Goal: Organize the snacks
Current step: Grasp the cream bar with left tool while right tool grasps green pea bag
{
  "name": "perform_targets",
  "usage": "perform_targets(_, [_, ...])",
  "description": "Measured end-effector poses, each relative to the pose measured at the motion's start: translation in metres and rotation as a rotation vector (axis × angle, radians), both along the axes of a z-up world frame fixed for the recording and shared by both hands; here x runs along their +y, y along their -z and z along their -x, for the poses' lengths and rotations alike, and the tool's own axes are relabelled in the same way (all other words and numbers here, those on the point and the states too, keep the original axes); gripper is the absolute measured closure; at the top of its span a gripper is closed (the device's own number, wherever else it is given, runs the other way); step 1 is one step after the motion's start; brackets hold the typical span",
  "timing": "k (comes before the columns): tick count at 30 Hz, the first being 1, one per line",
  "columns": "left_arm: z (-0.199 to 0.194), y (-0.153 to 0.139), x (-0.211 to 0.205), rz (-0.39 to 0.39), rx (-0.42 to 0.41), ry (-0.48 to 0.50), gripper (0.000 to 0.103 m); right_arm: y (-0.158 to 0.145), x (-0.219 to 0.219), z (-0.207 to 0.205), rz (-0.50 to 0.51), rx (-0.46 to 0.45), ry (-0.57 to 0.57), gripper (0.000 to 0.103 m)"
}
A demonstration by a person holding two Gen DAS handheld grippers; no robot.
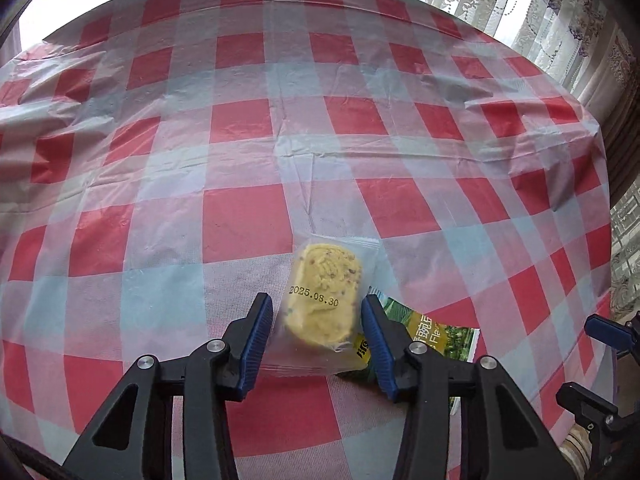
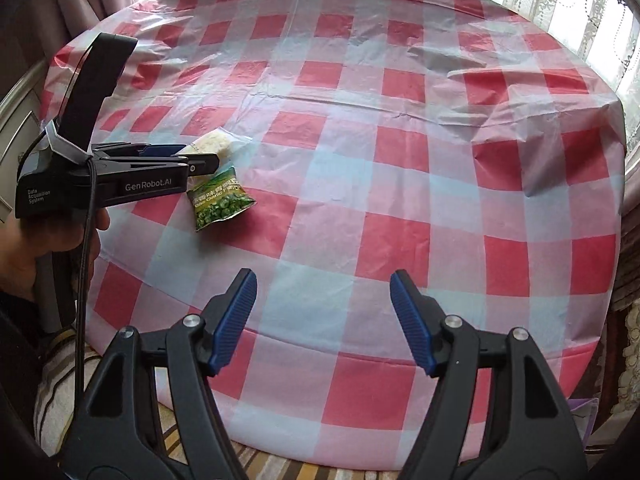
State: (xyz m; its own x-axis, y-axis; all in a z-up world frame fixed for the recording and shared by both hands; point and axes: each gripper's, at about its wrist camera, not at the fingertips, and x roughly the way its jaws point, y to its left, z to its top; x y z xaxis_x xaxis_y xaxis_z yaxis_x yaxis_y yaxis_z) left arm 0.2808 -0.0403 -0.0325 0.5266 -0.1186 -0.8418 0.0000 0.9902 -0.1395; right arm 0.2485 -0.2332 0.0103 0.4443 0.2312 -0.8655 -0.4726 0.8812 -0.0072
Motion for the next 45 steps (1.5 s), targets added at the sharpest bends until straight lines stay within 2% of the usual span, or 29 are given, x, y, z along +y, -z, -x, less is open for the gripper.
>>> perform_targets(4, [-0.001, 0.001, 0.001, -0.024, -0.016, 0.019, 0.065, 0.006, 0.026, -0.007, -0.001, 0.001, -0.051, 0.031])
perform_targets(12, [0.002, 0.002, 0.032, 0.008, -0.049, -0.075, 0.066, 0.022, 0.062, -0.023, -0.033, 0.03, -0.122, 0.031])
perform_targets(21, [0.008, 0.003, 0.058, 0.032, -0.074, -0.156, 0.066, 0.046, 0.091, -0.033, -0.001, 0.052, -0.191, 0.032])
perform_targets(24, [0.009, 0.003, 0.06, 0.039, -0.079, -0.161, 0.066, 0.048, 0.094, -0.034, 0.013, 0.03, -0.197, 0.039])
perform_targets(28, [0.01, 0.003, 0.061, 0.045, -0.083, -0.169, 0.066, 0.047, 0.094, -0.036, 0.001, 0.018, -0.195, 0.053])
perform_targets(35, [0.013, 0.003, 0.059, 0.04, -0.082, -0.17, 0.066, 0.045, 0.09, -0.036, -0.011, 0.003, -0.162, 0.061])
perform_targets(45, [0.022, -0.004, 0.045, 0.034, -0.093, -0.144, 0.066, 0.039, 0.068, -0.03, 0.002, 0.0, -0.08, 0.064])
